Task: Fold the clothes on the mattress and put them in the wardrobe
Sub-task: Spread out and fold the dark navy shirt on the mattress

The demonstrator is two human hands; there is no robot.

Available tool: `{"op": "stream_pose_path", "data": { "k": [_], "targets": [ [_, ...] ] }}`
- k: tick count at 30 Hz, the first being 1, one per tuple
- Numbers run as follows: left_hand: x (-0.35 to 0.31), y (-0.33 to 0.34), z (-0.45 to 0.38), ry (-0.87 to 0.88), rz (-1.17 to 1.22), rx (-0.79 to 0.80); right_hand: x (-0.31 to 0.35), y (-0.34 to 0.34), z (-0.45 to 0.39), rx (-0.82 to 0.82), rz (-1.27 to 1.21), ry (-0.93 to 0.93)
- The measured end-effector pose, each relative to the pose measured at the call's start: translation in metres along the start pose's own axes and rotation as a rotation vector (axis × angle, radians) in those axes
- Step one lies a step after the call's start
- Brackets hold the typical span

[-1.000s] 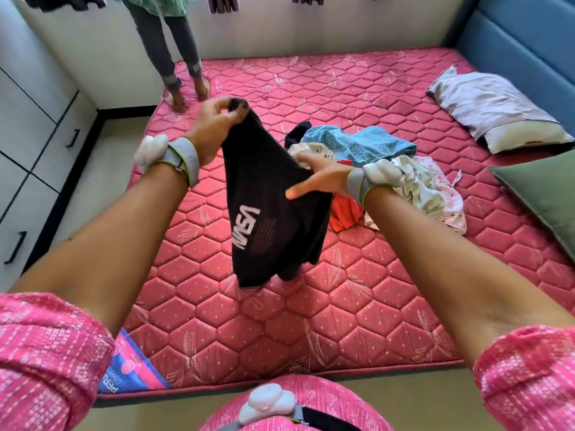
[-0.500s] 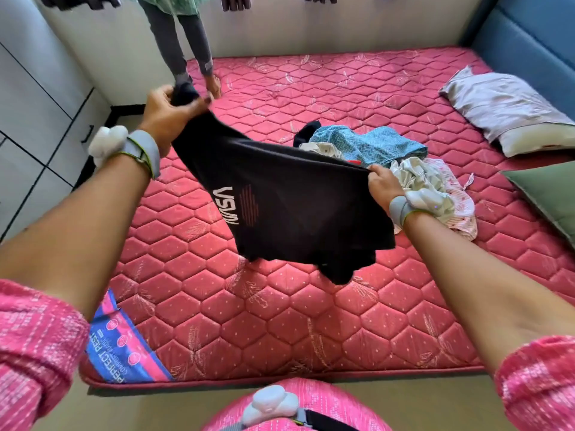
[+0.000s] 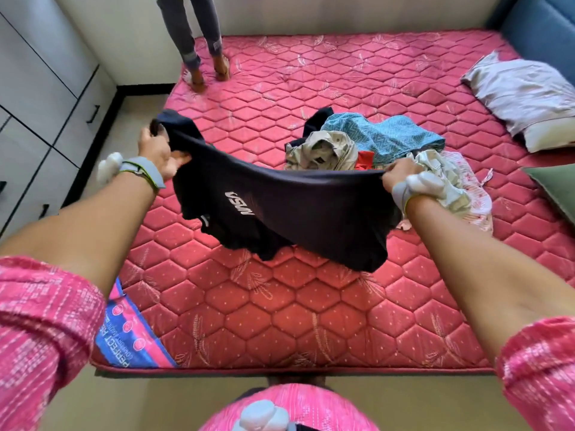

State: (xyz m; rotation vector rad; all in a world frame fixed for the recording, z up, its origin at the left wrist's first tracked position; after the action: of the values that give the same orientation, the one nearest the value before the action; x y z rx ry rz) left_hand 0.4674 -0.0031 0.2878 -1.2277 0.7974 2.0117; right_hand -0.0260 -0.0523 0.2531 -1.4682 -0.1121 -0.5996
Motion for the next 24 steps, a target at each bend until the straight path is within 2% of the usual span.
{"op": "stream_pose_path", "data": {
  "k": [4, 7, 11, 13, 16, 19, 22, 24],
  "targets": [
    [-0.060, 0.013, -0.012, 0.171, 0.124, 0.036, 0.036, -0.031, -0.012, -0.158, -0.519, 0.041],
    [-0.114, 0.015, -0.015, 0.294, 0.294, 0.093, 0.071, -0.071, -0.009, -0.385, -0.490, -0.159],
    [-0.162, 0.004, -0.002, 0.471, 0.438, 0.321, 0.093, -0.108, 0.025, -0.639, -0.567, -0.377],
    [-0.163, -0.014, 0.008, 0.512, 0.409, 0.271, 0.098, -0.109, 0.043, -0.706, -0.562, -0.481],
    [-0.143, -0.057, 0.031, 0.603, 0.263, 0.032, 0.092, -0.079, 0.062, -0.676, -0.410, -0.594],
    [-0.078, -0.101, 0.035, 0.555, -0.007, -0.206, 0.074, -0.018, 0.077, -0.532, -0.132, -0.755],
    [0.024, -0.131, 0.030, 0.392, -0.263, -0.253, 0.040, 0.073, 0.093, -0.316, 0.112, -0.908],
    [0.105, -0.151, 0.015, 0.258, -0.443, -0.236, 0.006, 0.143, 0.099, -0.137, 0.206, -0.912]
  ]
}}
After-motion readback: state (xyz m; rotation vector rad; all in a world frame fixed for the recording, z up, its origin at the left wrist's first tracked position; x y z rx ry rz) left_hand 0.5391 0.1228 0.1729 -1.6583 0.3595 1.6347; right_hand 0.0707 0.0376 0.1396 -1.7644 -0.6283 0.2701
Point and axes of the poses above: each hand's wrist, its own z-axis away from the middle knuckle, its own y-axis out of the palm, x = y × z, the point moved 9 cm from there along -z, towards the middle knuckle, and after that the axes turned 4 degrees about -y, right-handed, at the moved point
